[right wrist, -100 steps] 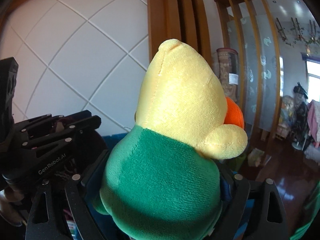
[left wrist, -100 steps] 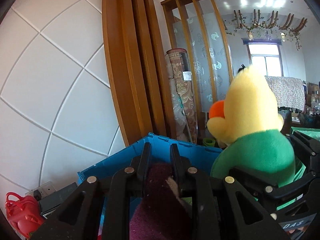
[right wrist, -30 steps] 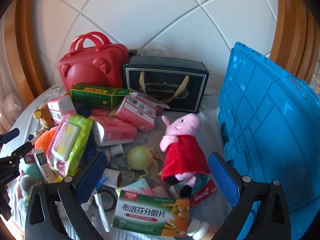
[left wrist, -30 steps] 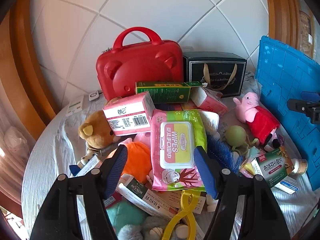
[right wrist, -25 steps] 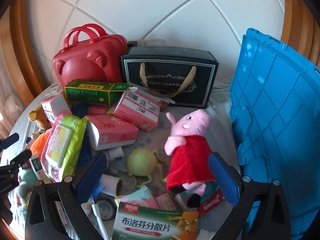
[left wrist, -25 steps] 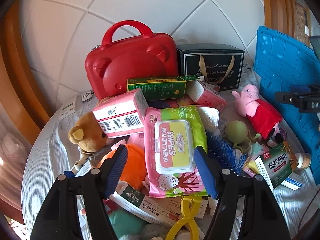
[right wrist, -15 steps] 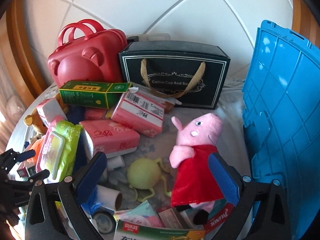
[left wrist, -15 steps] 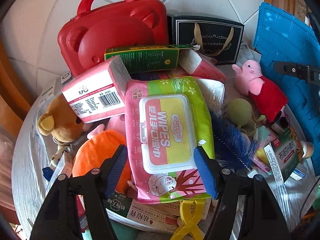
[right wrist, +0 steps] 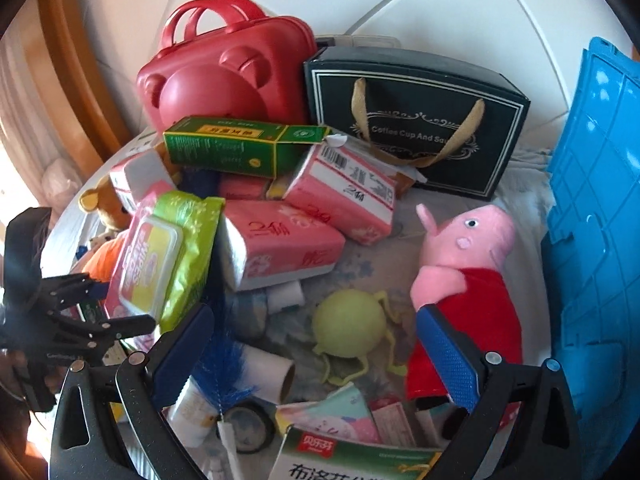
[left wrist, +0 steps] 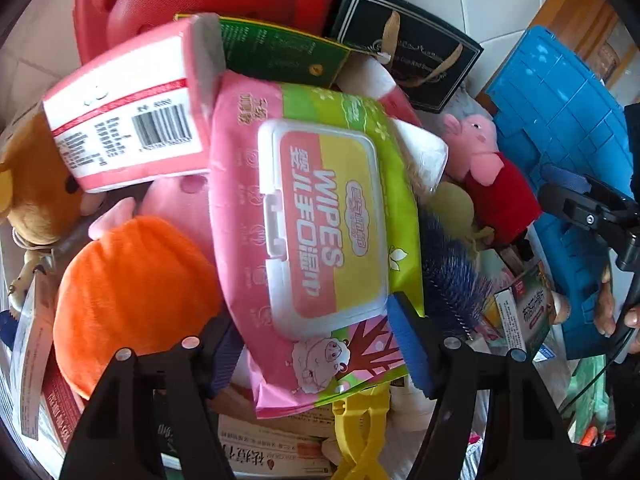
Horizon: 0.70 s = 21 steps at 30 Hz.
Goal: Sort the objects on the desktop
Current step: 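Move both grippers back over the pile of objects, then grasp the pink pig plush with the right gripper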
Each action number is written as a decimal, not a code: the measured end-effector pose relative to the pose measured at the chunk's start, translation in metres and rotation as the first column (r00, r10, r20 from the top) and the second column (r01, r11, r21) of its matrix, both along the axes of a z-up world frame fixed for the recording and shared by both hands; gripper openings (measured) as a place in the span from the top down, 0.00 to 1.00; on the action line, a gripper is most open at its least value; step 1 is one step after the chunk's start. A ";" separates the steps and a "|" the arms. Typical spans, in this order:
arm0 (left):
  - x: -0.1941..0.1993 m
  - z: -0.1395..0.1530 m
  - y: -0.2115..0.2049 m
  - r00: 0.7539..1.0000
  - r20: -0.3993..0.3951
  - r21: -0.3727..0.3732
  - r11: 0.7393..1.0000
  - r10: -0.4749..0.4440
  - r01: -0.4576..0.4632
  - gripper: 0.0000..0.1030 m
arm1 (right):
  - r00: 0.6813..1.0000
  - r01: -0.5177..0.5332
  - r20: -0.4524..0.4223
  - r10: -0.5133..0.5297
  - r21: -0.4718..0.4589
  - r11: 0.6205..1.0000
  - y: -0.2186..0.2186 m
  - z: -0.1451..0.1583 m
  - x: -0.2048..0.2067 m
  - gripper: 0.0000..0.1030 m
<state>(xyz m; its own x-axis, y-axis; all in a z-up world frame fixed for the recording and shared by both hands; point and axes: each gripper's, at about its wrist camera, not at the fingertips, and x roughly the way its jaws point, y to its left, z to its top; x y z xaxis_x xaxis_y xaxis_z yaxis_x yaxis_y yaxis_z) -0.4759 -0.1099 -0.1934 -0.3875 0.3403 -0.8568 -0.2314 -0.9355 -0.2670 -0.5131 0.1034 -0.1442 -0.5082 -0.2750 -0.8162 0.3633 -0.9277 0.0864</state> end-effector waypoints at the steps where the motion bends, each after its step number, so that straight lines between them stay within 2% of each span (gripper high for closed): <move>1: 0.000 0.000 0.004 1.000 -0.008 0.001 1.000 -0.012 0.012 0.34 | 1.000 -0.003 0.007 0.003 0.004 1.000 -0.002 -0.002 0.002 0.00; 6: 0.003 0.003 0.003 1.000 -0.024 -0.016 1.000 -0.015 0.014 0.34 | 1.000 0.005 -0.011 -0.005 0.027 1.000 0.001 0.003 0.007 0.00; 11: -0.008 -0.005 0.003 1.000 0.017 0.044 0.999 0.019 -0.020 0.29 | 0.999 0.038 -0.019 -0.038 -0.004 0.999 0.009 0.008 0.001 0.00; 13: -0.010 -0.005 0.011 1.000 0.000 0.059 0.998 0.008 -0.008 0.29 | 0.999 0.039 -0.023 -0.039 0.002 0.999 0.010 0.008 -0.001 0.00; 15: -0.012 -0.004 0.024 1.000 -0.021 0.023 1.000 -0.013 0.013 0.29 | 0.999 0.035 -0.037 -0.034 0.038 0.999 0.010 0.008 -0.002 0.00; 17: -0.011 0.000 0.034 0.997 -0.060 -0.010 0.999 -0.042 0.041 0.38 | 0.998 0.045 -0.055 -0.041 0.084 0.995 0.013 0.007 -0.004 0.00; 21: -0.011 0.011 0.038 0.994 -0.098 -0.044 0.998 -0.051 0.047 0.46 | 0.995 0.093 -0.052 -0.085 0.160 0.983 0.032 -0.006 -0.021 0.00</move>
